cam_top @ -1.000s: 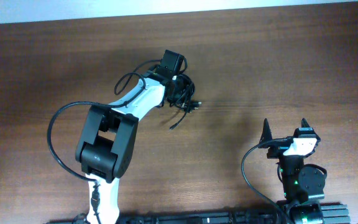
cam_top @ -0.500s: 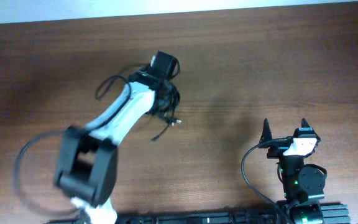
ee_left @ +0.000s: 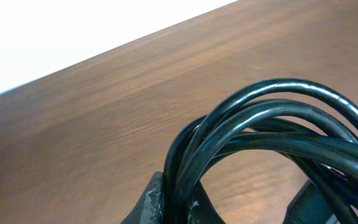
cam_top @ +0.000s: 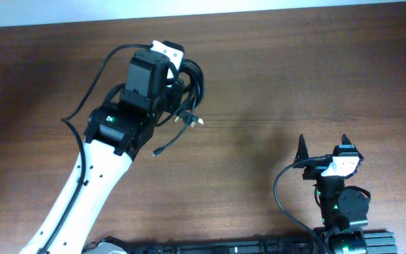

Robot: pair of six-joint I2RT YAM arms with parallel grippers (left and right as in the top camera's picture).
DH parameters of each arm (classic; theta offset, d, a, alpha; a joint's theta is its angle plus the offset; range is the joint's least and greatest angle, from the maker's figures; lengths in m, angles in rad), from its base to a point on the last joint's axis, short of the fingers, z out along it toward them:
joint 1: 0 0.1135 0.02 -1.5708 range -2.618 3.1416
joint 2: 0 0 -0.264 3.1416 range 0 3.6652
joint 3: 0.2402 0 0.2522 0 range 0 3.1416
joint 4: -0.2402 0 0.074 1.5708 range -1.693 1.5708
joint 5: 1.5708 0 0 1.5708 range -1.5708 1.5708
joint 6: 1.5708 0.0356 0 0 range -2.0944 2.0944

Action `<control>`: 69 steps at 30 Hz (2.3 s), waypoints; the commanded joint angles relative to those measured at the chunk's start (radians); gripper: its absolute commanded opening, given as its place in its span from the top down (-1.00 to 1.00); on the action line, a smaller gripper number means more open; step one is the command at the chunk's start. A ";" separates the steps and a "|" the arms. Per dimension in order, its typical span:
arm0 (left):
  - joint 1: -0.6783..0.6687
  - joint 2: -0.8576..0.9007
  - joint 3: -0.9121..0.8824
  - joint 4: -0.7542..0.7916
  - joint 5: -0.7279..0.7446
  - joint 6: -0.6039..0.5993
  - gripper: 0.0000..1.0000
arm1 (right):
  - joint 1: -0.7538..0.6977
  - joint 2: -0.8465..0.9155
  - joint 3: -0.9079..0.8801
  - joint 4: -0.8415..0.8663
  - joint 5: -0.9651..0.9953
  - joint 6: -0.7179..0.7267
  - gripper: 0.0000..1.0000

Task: Untangle cables
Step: 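Raise the coil with the left gripper and bring the right gripper toward it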

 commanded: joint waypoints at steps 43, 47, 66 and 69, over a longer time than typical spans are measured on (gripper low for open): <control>0.003 -0.036 0.011 0.136 0.969 0.437 1.00 | -0.007 0.479 0.833 -0.422 -0.905 0.181 -0.98; 0.003 -0.036 0.011 0.136 1.009 0.472 1.00 | -0.007 0.479 0.833 -0.354 -0.905 0.314 -0.98; -0.099 -0.034 0.010 0.253 0.919 0.471 1.00 | -0.007 0.618 0.833 -0.233 -1.059 0.472 -0.80; -0.114 -0.034 0.010 0.258 0.918 0.471 1.00 | -0.007 0.636 0.833 -0.234 -1.059 0.472 -0.62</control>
